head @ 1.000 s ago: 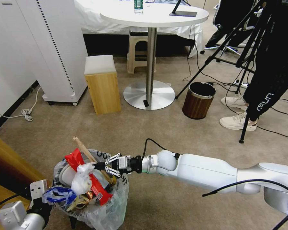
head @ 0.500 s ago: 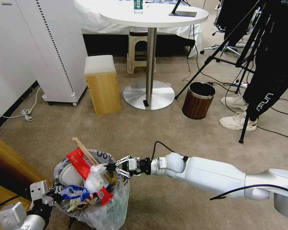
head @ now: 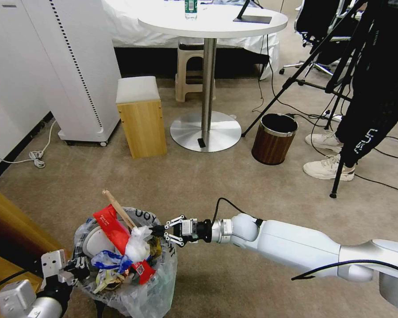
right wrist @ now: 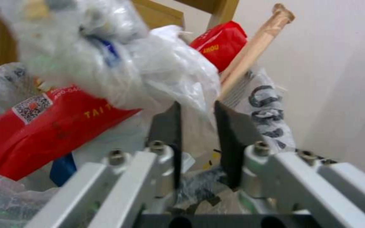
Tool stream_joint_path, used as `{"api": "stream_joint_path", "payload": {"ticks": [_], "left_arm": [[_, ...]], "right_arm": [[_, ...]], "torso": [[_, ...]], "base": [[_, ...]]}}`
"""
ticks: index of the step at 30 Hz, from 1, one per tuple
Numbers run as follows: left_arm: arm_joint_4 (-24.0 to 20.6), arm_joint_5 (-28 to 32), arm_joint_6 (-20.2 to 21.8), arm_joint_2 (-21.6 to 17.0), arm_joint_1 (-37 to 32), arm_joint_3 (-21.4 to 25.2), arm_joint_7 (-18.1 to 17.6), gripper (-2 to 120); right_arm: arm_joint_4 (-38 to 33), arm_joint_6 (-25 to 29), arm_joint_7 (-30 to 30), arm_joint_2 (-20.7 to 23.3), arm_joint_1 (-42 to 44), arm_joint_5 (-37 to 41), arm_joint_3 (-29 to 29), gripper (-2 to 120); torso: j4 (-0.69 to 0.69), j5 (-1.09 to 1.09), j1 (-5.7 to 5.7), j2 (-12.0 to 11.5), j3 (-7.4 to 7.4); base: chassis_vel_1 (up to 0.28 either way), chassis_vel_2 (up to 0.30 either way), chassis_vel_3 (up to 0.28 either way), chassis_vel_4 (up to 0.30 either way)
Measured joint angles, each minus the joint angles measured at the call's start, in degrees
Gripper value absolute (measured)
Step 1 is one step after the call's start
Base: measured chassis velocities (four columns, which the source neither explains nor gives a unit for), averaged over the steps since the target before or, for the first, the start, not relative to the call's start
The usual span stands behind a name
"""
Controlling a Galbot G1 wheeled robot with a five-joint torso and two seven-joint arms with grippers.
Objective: Pick up the trash bin and place the garbage on the floor into it.
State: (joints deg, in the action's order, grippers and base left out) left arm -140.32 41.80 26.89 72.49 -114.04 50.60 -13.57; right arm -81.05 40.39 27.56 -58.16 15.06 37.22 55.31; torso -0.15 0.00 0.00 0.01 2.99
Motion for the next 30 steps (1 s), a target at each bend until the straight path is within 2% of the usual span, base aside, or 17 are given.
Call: {"api": "stream_joint_path", "payload": {"ticks": [1, 3, 5, 8, 9, 16, 19, 30], "left_arm": [[0.0, 0.0, 0.0, 0.0, 0.0, 0.0, 0.0, 0], [0.0, 0.1, 0.0, -0.3, -0.1, 0.3, 0.0, 0], [0.1, 0.2, 0.0, -0.3, -0.2, 0.3, 0.0, 0], [0.1, 0.1, 0.0, -0.3, -0.3, 0.3, 0.0, 0], [0.1, 0.1, 0.0, -0.3, -0.3, 0.3, 0.0, 0], [-0.2, -0.5, 0.3, -0.2, -1.1, 0.1, 0.0, 0], [-0.3, -0.6, 0.7, -0.5, -1.3, 0.2, 0.0, 0], [0.2, -0.6, 2.0, -3.3, -3.1, 0.2, 0.0, 0]], "right_arm": [[0.0, 0.0, 0.0, 0.0, 0.0, 0.0, 0.0, 25], [-0.5, 0.0, 0.0, 0.2, 0.2, 0.1, -0.4, 37], [-0.6, -0.1, 0.0, 0.3, 0.2, 0.2, -0.6, 40], [-1.2, -0.2, -0.1, 0.7, 0.4, 0.3, -1.3, 53], [-1.2, -0.2, -0.1, 0.7, 0.4, 0.3, -1.3, 53], [-1.9, -0.2, -0.1, 1.5, 1.1, 0.4, -3.5, 84], [-2.0, -0.3, -0.1, 1.7, 1.4, 0.4, -4.2, 87], [-2.0, -0.3, -0.1, 1.8, 2.8, 0.4, -6.7, 78]], "torso": [[0.00, 0.00, 0.00, 0.0, 0.00], [0.00, 0.00, 0.00, 0.0, 0.00], [0.00, 0.00, 0.00, 0.0, 0.00], [0.00, 0.00, 0.00, 0.0, 0.00], [0.00, 0.00, 0.00, 0.0, 0.00], [0.00, 0.00, 0.00, 0.0, 0.00], [0.00, 0.00, 0.00, 0.0, 0.00], [0.00, -0.01, 0.00, 0.0, 0.00]], "base": [[0.000, 0.000, 0.000, 0.000], [0.000, 0.000, 0.000, 0.000], [0.000, 0.000, 0.000, 0.000], [0.000, 0.000, 0.000, 0.000], [0.000, 0.000, 0.000, 0.000], [0.000, 0.000, 0.000, 0.000], [0.000, 0.000, 0.000, 0.000], [0.000, 0.000, 0.000, 0.000]]}}
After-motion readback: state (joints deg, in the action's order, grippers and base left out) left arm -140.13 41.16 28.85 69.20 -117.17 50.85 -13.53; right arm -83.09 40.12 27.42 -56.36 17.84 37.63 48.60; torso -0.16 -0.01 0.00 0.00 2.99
